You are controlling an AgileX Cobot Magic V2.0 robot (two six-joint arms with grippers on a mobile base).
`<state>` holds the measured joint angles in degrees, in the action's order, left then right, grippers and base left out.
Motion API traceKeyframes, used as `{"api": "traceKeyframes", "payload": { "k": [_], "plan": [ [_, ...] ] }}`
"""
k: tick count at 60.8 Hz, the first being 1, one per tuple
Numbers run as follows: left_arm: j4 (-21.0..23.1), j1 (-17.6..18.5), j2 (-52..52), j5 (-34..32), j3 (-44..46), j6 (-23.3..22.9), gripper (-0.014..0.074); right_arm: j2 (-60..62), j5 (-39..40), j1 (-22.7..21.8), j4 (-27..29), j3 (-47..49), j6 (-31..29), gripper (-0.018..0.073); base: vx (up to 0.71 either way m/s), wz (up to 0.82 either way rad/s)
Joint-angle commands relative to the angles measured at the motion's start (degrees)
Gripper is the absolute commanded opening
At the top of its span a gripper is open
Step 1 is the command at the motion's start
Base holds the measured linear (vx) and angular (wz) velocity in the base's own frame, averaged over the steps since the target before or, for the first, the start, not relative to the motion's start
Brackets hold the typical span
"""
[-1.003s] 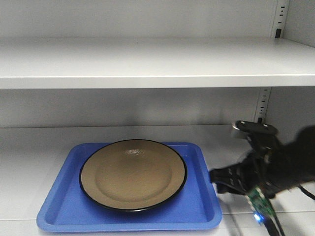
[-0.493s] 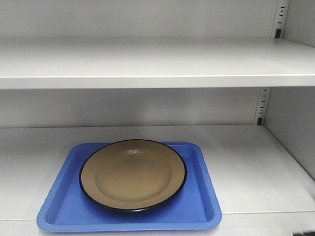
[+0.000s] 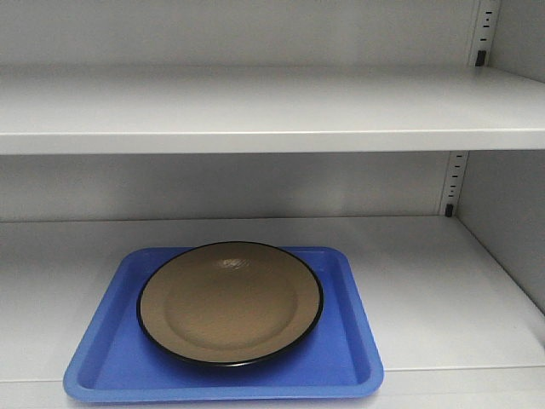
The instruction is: Place disk in tray to left cabinet
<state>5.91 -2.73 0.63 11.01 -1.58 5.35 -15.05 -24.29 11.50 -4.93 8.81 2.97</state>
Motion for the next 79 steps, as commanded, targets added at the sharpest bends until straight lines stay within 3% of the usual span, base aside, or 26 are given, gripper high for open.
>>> {"api": "traceKeyframes", "payload": {
  "k": [1, 12, 20, 40, 61, 79],
  "plan": [
    [0.32, -0.06, 0.39, -4.96, -1.06, -0.59, -0.0007, 5.12, 4.89, -0.23, -1.13, -3.48, -0.24, -0.0007, 0.0, 0.0],
    [0.32, -0.06, 0.39, -4.96, -1.06, -0.59, -0.0007, 13.8, 8.47, -0.23, -0.4, -11.94, -0.02, -0.0005, 0.0, 0.0],
    [0.32, -0.06, 0.33, -4.96, -1.06, -0.59, -0.0007, 16.28, 9.46, -0.55, -1.88, -11.71, -0.44, -0.0006, 0.0, 0.0],
    [0.32, -0.06, 0.34, -4.96, -1.06, -0.59, -0.0006, 16.1, 13.21, -8.2, -2.18, -11.71, -0.44, -0.0006, 0.0, 0.0],
    [0.32, -0.06, 0.34, -4.96, -1.06, -0.59, -0.0006, 16.38, 22.38, -8.06, -2.18, -11.71, -0.64, -0.0004, 0.0, 0.0],
    [0.32, -0.06, 0.34, -4.96, -1.06, -0.59, -0.0006, 16.32, 20.26, -8.06, -2.18, -11.71, -0.64, -0.0004, 0.0, 0.0]
  ]
}}
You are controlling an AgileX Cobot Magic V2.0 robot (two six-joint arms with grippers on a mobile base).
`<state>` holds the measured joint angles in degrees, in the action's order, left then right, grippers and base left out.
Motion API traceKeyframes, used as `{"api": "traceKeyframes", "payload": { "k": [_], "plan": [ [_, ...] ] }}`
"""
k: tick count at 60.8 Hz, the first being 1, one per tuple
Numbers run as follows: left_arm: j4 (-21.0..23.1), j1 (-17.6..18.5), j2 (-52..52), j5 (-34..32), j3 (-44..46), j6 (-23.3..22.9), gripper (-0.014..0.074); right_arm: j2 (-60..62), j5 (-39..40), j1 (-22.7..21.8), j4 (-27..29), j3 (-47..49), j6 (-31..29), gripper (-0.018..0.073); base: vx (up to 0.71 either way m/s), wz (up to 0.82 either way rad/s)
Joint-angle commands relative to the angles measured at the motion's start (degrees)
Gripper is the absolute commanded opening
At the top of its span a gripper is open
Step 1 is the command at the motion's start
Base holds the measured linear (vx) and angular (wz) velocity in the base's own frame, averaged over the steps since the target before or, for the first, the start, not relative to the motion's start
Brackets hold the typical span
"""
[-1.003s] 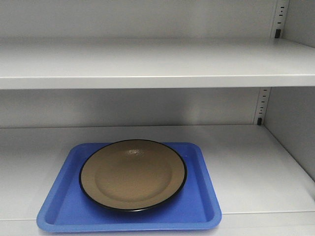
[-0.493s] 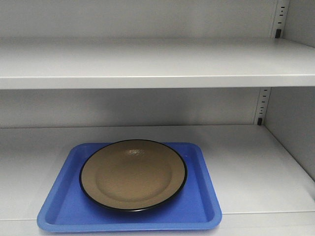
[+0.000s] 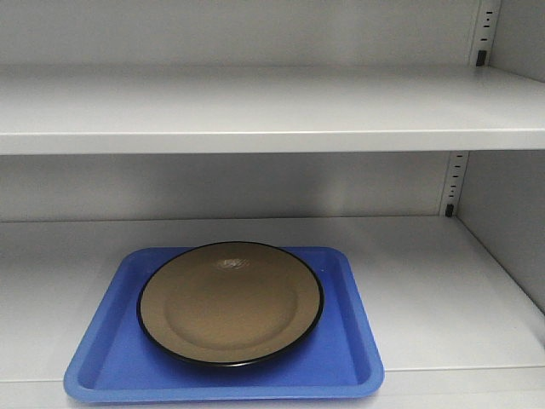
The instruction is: Place disk in tray to left cabinet
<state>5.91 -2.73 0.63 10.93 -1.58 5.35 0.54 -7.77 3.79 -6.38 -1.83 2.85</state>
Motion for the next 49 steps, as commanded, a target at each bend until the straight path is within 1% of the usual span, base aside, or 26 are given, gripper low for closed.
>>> {"api": "traceKeyframes", "payload": {
  "k": [1, 49],
  "plan": [
    [0.32, -0.06, 0.34, -4.88, -1.06, -0.59, -0.0006, 0.73, 3.74, -0.35, -0.73, -1.06, -0.53, -0.0004, 0.0, 0.0],
    [0.32, -0.06, 0.34, -4.88, -1.06, -0.59, -0.0006, 0.73, 4.09, -0.35, -0.73, -1.06, -0.53, -0.0004, 0.0, 0.0]
  ]
}}
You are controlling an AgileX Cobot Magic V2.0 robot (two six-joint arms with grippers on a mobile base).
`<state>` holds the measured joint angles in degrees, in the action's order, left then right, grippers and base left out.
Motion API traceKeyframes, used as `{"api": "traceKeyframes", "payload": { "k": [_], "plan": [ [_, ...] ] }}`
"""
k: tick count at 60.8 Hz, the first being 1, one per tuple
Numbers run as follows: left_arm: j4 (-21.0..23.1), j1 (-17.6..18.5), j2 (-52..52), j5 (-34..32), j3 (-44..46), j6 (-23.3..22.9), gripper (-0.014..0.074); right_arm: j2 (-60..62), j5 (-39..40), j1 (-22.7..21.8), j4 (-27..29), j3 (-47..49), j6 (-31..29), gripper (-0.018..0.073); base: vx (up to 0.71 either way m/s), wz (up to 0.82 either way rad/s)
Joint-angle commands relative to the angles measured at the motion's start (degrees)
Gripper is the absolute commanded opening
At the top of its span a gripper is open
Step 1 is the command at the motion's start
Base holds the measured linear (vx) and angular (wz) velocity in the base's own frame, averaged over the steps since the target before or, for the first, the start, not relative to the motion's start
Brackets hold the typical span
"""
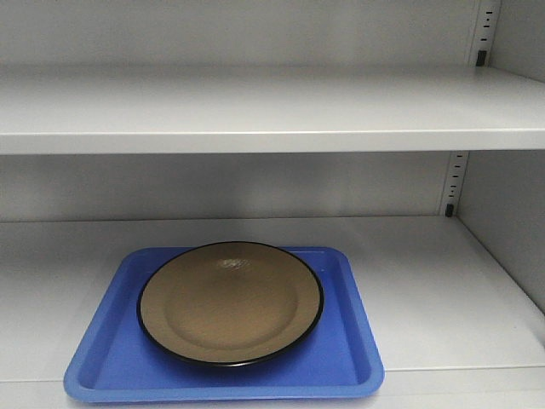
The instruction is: Place disk in tray to left cabinet
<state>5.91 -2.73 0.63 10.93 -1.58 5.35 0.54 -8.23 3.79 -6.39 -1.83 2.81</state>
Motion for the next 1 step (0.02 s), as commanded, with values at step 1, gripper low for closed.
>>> {"api": "traceKeyframes", "payload": {
  "k": [1],
  "plan": [
    [0.32, -0.06, 0.34, -4.88, -1.06, -0.59, -0.0006, 0.73, 4.55, -0.35, -0.72, -1.06, -0.49, -0.0004, 0.0, 0.0]
  ]
}}
